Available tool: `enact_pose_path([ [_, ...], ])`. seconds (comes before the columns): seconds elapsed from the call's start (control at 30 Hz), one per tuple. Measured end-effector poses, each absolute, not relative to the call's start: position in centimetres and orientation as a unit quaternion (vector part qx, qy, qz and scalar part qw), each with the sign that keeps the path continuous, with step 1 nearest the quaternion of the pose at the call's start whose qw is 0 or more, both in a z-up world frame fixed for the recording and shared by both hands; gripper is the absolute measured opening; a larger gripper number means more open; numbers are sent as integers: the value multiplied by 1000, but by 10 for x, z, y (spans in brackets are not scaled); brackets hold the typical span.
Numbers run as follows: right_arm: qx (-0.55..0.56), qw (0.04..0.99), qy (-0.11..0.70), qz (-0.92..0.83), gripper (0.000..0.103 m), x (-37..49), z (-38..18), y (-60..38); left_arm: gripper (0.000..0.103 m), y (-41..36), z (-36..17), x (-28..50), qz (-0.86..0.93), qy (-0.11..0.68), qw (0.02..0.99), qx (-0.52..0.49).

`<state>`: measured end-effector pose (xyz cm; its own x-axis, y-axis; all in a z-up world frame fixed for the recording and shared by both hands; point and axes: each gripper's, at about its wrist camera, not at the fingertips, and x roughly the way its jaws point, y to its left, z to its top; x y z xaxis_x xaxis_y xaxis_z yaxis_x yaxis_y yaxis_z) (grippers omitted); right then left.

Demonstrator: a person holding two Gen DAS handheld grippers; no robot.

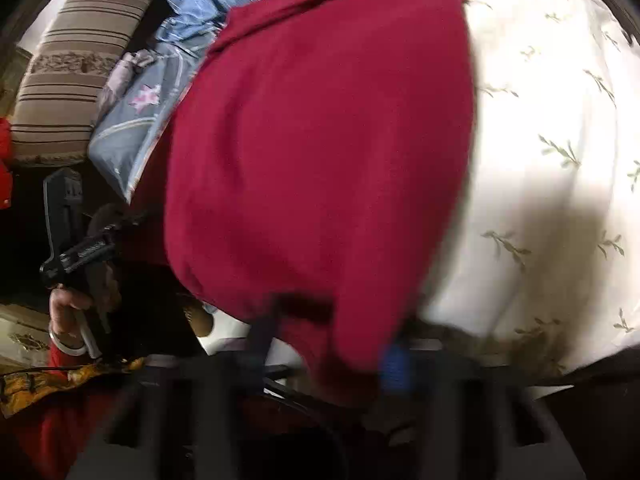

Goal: Fold small clothes

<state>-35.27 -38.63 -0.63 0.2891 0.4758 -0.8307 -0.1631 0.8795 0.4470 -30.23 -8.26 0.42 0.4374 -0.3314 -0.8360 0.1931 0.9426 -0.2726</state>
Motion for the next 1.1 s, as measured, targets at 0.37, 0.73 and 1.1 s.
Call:
enact_pose_path([
  [0.37, 228, 840, 414, 267, 9, -351, 85, -417, 6, -61, 71, -285, -213, 458, 854, -129],
  [0.73, 230, 896, 316, 210, 9, -252, 134, -438, 6, -73, 129, -182, -213, 361, 894, -159],
  [1.1, 246, 893, 344, 154, 9, -104, 116, -466, 6, -96, 100, -36, -166, 387, 892, -164],
])
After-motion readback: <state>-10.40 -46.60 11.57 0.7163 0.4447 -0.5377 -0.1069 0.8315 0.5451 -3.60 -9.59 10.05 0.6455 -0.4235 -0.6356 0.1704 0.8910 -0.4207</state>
